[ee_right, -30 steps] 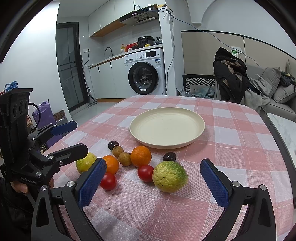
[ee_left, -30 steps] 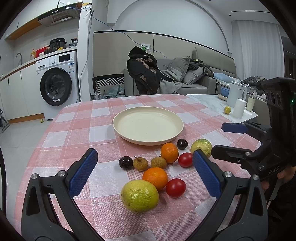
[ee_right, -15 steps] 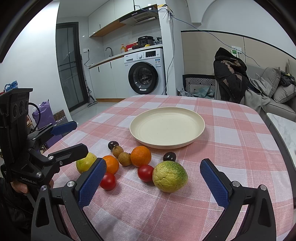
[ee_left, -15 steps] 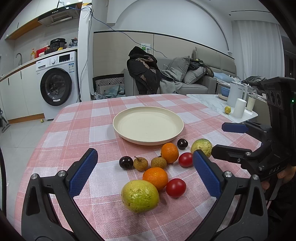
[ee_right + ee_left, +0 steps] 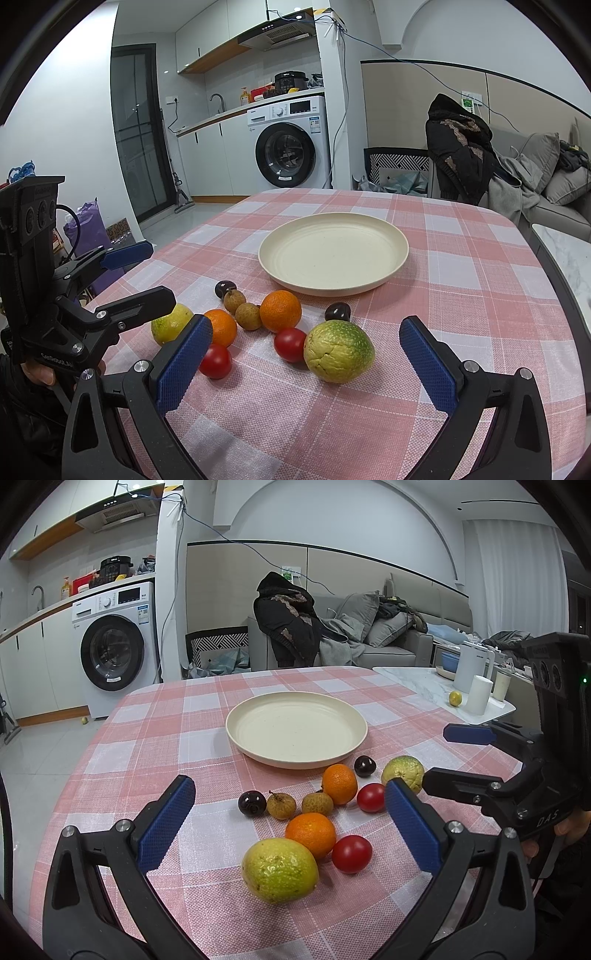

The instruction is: Organize fruits

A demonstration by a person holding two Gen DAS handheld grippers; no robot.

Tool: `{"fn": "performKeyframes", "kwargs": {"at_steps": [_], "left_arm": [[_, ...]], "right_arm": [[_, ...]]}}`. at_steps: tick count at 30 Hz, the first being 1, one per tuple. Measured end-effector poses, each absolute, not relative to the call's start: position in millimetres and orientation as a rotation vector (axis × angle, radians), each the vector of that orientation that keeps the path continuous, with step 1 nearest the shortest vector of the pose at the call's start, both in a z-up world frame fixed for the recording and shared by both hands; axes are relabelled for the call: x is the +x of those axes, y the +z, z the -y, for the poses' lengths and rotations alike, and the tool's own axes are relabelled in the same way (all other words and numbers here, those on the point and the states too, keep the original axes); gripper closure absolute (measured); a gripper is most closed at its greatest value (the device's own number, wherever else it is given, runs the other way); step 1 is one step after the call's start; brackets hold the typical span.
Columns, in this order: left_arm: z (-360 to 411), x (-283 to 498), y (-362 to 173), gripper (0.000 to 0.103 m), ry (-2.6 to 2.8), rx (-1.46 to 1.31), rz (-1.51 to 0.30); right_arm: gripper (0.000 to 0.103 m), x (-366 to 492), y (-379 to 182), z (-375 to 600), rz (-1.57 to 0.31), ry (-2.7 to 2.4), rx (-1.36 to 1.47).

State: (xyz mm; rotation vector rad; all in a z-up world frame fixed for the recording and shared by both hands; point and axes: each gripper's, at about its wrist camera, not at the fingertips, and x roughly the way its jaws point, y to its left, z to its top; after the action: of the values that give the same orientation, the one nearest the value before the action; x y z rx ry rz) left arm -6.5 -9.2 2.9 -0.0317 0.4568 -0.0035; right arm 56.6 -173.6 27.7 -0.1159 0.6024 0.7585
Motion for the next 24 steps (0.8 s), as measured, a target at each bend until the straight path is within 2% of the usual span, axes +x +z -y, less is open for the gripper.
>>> {"fn": "performKeyframes", "kwargs": {"at_steps": [19,24], "left_arm": [[6.7,-4.8,-0.7,0.001,0.028,-0.035,-0.472],[5.6,-3.4,-0.5,0.001,0.041,-0.042,-0.482]], "right_arm": [[0.000,61.8,23.4,174.6,-0.629,0.734,-0.113],[0.000,69.5,14.9,164.6,-0.698,0.684,-0.199]]}}
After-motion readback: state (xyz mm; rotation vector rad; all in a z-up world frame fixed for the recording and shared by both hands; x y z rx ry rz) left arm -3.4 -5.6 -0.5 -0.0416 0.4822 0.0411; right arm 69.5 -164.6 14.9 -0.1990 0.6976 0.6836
